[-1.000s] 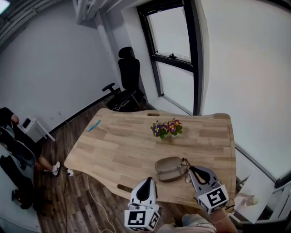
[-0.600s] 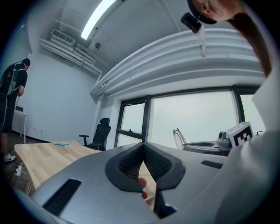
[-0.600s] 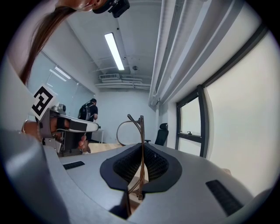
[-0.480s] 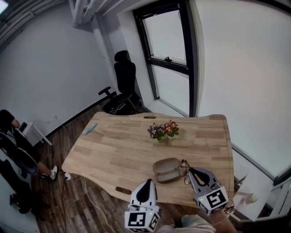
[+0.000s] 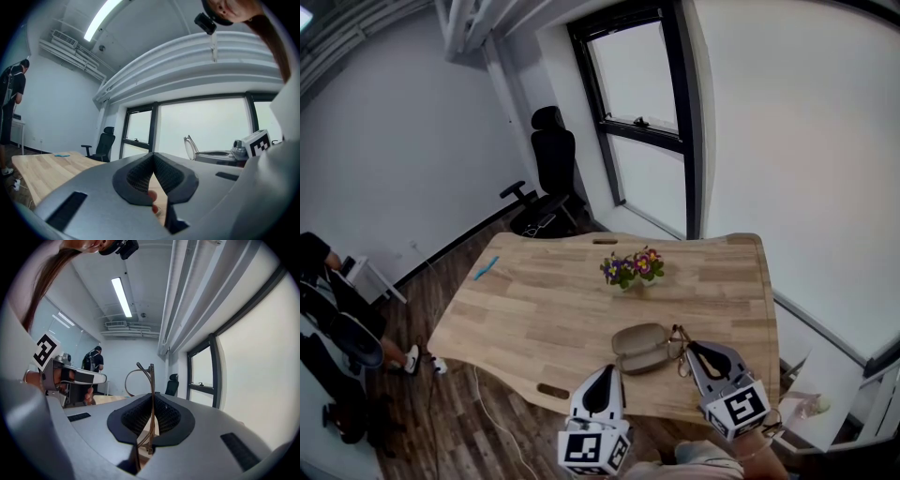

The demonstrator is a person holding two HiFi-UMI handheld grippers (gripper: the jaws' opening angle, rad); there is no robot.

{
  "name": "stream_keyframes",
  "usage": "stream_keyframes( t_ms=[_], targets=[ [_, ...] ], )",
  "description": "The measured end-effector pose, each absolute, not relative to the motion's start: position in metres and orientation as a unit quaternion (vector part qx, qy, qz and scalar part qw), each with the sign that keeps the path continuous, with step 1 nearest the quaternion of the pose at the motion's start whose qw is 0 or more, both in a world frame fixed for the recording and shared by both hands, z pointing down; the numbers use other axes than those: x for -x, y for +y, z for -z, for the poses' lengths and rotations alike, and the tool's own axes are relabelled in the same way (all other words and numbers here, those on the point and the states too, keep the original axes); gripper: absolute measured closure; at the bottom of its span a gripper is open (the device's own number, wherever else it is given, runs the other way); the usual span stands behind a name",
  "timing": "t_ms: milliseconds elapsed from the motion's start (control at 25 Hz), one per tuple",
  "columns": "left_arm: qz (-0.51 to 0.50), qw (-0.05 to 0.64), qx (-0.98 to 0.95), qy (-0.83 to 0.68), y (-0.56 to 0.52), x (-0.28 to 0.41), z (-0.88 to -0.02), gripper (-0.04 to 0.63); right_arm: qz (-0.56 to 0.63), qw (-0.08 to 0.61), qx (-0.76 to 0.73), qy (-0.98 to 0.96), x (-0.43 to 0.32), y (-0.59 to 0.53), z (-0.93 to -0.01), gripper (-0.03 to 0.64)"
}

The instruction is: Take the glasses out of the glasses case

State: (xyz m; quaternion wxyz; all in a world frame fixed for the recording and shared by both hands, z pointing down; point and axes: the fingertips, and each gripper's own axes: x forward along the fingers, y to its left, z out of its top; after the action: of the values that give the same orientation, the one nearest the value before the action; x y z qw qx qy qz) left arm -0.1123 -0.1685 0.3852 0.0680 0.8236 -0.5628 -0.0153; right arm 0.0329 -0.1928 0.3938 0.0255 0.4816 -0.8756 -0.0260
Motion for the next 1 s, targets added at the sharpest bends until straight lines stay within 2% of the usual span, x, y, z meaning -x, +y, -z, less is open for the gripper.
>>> stream_keyframes(
  t_ms=[1000],
  targets=[
    [0.022,0.063,-0.822,-0.565,-0.156,0.107,-0.380,0.595,0.033,0.019,-0.473,-0.880,-0.034,-0.183,-0.386,0.604]
  ],
)
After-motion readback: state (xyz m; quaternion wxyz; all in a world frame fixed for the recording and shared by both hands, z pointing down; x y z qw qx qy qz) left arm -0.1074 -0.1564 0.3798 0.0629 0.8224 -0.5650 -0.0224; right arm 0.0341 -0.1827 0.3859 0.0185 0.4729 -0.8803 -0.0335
